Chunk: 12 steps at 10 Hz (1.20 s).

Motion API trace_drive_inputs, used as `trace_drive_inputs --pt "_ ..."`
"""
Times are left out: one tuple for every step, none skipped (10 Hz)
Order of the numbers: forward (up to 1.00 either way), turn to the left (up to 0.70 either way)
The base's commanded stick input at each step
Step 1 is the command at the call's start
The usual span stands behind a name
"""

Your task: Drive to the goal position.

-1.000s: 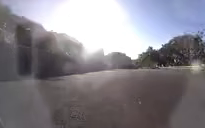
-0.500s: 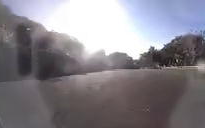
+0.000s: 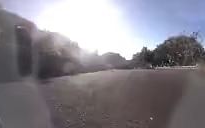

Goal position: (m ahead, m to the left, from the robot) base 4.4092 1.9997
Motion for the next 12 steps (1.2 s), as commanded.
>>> trace_drive_inputs --pt "0.50 0.00" --pt "0.50 0.00" --pt "0.50 0.00" --pt "0.50 0.00" --pt "0.50 0.00" --pt "0.50 0.00" --pt "0.50 0.00" --pt "0.50 0.00" --pt "0.50 0.00" --pt "0.50 0.00" --pt "0.50 0.00" --pt "0.50 0.00"
